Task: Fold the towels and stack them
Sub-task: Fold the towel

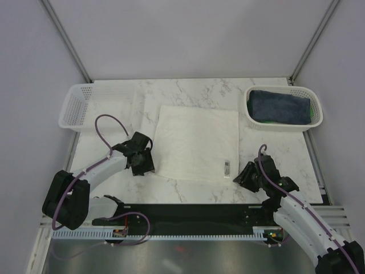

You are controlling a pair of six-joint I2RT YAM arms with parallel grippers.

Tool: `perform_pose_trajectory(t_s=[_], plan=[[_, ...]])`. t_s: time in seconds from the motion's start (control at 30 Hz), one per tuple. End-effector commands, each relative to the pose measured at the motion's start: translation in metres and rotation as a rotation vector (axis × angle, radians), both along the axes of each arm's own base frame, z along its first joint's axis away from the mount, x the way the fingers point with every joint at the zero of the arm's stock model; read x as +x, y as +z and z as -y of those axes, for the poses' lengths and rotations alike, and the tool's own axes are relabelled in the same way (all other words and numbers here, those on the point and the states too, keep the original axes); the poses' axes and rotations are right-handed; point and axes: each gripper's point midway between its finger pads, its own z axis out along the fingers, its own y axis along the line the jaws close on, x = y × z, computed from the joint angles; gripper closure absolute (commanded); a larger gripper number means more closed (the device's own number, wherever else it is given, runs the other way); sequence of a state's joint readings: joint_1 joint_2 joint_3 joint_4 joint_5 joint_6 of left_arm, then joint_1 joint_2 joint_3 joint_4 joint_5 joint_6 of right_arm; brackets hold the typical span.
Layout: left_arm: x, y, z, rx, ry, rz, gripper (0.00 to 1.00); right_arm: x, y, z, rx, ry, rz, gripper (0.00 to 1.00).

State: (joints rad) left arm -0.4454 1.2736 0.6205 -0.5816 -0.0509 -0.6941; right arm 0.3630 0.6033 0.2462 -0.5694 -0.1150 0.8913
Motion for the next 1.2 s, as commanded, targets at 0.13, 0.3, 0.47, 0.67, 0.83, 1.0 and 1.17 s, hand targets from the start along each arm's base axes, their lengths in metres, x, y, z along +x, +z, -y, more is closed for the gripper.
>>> perform_pose_trajectory(t_s=[0.13, 0.3, 0.47, 0.67, 0.83, 1.0, 1.17], plan=[[0.036, 0.072, 0.013, -0.027, -0.036, 0.138, 0.41, 0.011, 0.042, 0.022, -0.138, -0.026, 0.046, 0.41], [0.086, 0.128, -0.004, 0.088, -0.007, 0.322, 0.35, 0.058, 0.111, 0.017, -0.159, -0.032, 0.213, 0.32], [0.188, 0.205, 0.022, 0.091, -0.17, 0.657, 0.34, 0.158, 0.177, 0.005, -0.353, 0.116, 0.472, 0.3], [0.269, 0.186, 0.05, -0.05, -0.416, 0.682, 0.34, 0.266, 0.171, -0.004, -0.481, 0.32, 0.51, 0.3], [0.31, 0.147, 0.069, -0.09, -0.568, 0.65, 0.34, 0.317, 0.153, -0.003, -0.458, 0.469, 0.525, 0.32], [0.348, 0.097, 0.068, -0.021, -0.646, 0.592, 0.34, 0.33, 0.095, -0.013, -0.471, 0.72, 0.413, 0.36], [0.371, 0.083, 0.074, -0.024, -0.733, 0.609, 0.31, 0.349, 0.062, -0.008, -0.501, 0.823, 0.34, 0.36]])
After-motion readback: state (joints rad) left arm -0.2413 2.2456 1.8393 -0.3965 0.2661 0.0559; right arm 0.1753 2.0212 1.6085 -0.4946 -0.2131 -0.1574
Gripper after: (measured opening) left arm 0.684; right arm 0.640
